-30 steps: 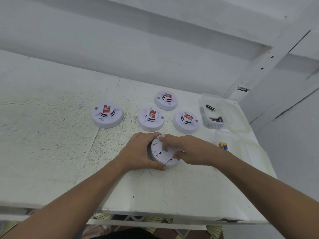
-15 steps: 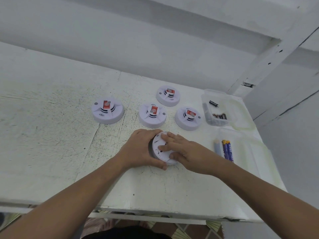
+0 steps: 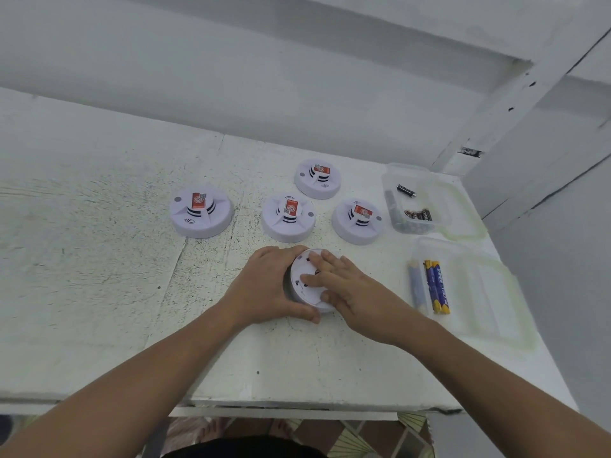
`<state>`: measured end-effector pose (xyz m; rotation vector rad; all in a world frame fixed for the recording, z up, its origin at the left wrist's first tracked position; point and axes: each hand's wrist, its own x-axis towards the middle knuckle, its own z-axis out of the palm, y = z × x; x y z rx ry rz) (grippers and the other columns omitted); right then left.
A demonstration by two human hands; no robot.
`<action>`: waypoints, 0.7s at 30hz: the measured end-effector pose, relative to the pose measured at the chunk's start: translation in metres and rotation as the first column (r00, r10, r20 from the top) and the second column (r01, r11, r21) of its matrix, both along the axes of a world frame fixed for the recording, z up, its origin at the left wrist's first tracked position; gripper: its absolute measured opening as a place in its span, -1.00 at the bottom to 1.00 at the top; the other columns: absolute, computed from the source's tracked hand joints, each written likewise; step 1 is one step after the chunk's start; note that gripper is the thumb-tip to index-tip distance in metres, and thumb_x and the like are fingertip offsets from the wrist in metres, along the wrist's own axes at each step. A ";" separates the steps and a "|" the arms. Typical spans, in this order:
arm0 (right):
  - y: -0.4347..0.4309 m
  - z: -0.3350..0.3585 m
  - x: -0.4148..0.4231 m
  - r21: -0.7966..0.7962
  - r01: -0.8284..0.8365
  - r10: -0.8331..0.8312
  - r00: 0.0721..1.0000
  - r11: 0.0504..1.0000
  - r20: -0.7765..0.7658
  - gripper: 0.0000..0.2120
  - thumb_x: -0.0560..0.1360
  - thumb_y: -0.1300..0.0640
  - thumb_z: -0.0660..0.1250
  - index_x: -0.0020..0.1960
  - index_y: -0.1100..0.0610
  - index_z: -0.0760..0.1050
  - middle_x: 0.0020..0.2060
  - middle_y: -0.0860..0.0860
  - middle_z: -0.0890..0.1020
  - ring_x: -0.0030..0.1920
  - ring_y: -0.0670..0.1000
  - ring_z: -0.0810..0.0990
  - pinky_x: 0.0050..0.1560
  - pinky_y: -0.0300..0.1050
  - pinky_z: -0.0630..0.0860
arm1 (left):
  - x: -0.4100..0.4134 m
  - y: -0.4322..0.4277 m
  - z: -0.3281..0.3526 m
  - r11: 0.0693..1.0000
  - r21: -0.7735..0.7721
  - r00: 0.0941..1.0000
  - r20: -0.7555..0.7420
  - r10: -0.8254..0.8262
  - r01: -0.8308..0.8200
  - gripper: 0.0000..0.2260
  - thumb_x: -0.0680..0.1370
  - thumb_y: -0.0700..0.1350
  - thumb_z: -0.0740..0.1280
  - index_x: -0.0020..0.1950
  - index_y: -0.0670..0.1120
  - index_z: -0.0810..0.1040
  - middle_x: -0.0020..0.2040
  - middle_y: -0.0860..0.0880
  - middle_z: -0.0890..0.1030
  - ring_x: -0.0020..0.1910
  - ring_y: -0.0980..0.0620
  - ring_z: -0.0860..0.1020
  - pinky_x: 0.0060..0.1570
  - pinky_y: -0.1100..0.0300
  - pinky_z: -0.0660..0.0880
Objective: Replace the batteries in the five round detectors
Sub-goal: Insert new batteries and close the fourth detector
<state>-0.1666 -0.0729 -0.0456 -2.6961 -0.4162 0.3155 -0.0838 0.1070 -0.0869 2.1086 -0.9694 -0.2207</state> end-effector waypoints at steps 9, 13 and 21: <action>0.009 -0.009 -0.007 0.086 0.127 -0.130 0.991 0.988 0.030 -0.64 0.64 0.18 0.10 0.41 -0.01 0.33 0.51 -0.12 0.05 0.52 -0.16 -0.12 0.44 -0.36 -0.26 | -0.002 0.000 0.004 1.000 -0.016 1.000 0.006 0.003 -0.003 -0.20 0.10 0.42 0.44 0.26 0.11 0.44 0.01 0.35 0.46 0.01 0.30 0.42 0.16 0.42 0.17; 0.013 -0.011 -0.012 0.227 0.240 -0.249 0.968 0.944 0.011 -0.61 0.62 0.16 0.16 0.41 -0.09 0.32 0.47 -0.23 0.10 0.50 -0.23 -0.08 0.47 -0.32 -0.16 | -0.001 0.001 0.004 1.000 -0.019 1.000 -0.024 0.003 -0.004 -0.23 0.09 0.38 0.48 0.24 0.20 0.41 -0.02 0.41 0.44 0.02 0.46 0.37 0.14 0.47 0.16; 0.020 -0.022 -0.037 0.595 0.515 -0.598 0.798 0.617 -0.072 -0.47 0.52 0.12 0.34 0.42 -0.11 0.24 0.31 -0.36 0.35 0.35 -0.32 0.32 0.33 -0.32 0.32 | -0.002 0.003 0.006 1.000 -0.006 0.998 -0.061 0.019 -0.019 -0.32 0.10 0.40 0.45 0.14 0.42 0.26 0.01 0.45 0.40 0.08 0.51 0.30 0.12 0.50 0.16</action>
